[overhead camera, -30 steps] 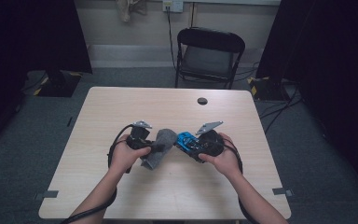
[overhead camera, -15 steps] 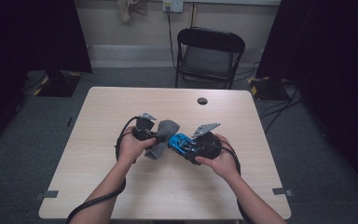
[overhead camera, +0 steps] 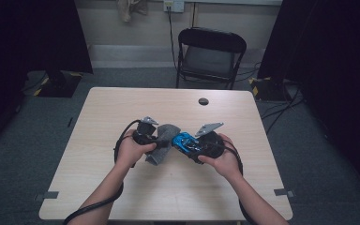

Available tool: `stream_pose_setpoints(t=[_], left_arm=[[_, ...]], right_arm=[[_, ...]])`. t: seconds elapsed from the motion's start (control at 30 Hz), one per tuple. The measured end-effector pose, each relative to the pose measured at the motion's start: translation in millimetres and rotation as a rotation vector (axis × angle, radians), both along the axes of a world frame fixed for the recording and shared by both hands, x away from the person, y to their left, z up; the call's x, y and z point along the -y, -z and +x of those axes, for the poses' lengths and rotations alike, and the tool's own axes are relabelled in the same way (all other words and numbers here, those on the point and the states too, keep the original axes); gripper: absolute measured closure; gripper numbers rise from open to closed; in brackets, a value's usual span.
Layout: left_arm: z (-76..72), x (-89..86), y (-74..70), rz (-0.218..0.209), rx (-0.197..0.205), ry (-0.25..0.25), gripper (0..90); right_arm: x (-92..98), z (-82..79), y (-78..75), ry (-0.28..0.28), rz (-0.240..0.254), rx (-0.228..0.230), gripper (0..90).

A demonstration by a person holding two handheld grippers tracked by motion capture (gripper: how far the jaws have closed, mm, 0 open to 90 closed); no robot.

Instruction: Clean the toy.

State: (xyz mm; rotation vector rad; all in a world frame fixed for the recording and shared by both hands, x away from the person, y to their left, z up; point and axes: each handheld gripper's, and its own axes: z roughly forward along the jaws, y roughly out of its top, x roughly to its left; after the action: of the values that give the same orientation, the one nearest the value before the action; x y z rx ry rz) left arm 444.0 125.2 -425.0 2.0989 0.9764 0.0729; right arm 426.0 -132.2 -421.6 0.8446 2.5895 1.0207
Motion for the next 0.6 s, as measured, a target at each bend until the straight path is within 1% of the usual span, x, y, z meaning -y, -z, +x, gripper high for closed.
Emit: stream_pose_setpoints(t=[0.03,0.17,0.23,0.3,0.37,0.43,0.5,0.57,0.6], left_arm=[[-1.1,-0.5,0.1,-0.003,-0.002,0.001,72.4],[-8.1,-1.2,1.3,-0.017,-0.004,0.017,72.3],[-11.9,-1.6,1.6,-0.017,-0.008,0.034,72.3],[-14.2,-2.3,2.2,-0.029,-0.017,0.039,72.3],[-15.8,-4.5,3.3,-0.031,-0.019,0.039,72.4],[-15.4,-9.0,4.9,-0.031,-0.020,0.018,72.3],[-12.0,-16.3,6.5,-0.034,-0.012,-0.030,72.2],[-8.0,-21.5,6.9,-0.029,-0.001,-0.068,72.2],[-4.7,-24.3,7.0,-0.032,0.007,-0.096,72.1]], right_arm=[[1.0,0.7,0.5,0.004,0.004,-0.003,28.5],[3.3,2.5,1.3,0.020,-0.006,-0.002,28.5],[4.5,3.7,1.9,0.029,-0.006,-0.005,28.5],[5.8,5.0,2.9,0.041,-0.008,-0.004,28.5],[7.0,5.9,3.3,0.045,-0.007,-0.007,28.5],[7.9,6.4,3.0,0.047,-0.002,-0.011,28.5],[7.7,5.7,2.0,0.044,-0.004,-0.009,28.5],[6.6,4.5,0.7,0.038,-0.002,-0.004,28.5],[5.8,3.7,-0.3,0.031,0.000,-0.003,28.5]])
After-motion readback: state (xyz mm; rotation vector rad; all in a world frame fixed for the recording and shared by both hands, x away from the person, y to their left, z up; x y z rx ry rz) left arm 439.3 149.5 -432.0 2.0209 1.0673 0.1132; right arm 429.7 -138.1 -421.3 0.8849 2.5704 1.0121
